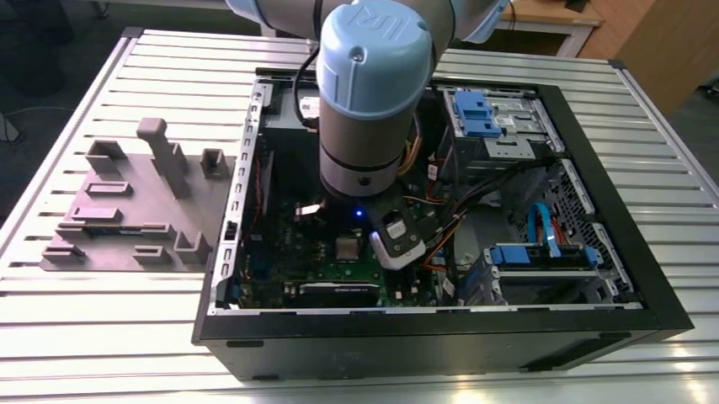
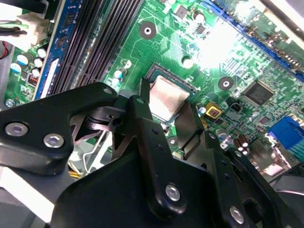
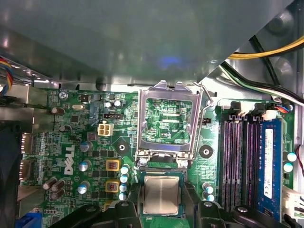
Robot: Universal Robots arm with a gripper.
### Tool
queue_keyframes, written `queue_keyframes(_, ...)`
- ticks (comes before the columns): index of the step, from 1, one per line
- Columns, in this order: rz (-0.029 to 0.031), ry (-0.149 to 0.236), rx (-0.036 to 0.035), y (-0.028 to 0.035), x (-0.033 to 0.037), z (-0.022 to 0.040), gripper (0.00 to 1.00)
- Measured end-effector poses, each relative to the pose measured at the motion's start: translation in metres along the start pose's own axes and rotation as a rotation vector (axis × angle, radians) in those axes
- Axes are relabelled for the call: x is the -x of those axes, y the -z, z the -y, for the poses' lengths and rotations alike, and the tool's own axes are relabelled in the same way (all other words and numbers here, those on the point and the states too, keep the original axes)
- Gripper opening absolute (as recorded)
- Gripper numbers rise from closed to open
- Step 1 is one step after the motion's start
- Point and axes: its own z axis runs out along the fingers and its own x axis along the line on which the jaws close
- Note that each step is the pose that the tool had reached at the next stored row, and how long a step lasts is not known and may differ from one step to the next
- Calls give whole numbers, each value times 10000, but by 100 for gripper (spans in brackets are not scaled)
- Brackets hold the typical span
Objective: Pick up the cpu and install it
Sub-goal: 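Place the cpu into insertion slot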
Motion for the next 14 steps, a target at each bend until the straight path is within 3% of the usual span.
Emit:
queue_keyframes(7,1,6,2,-1,-25,0,49)
queue_keyframes(14,1,5,4,-17,-2,2,49)
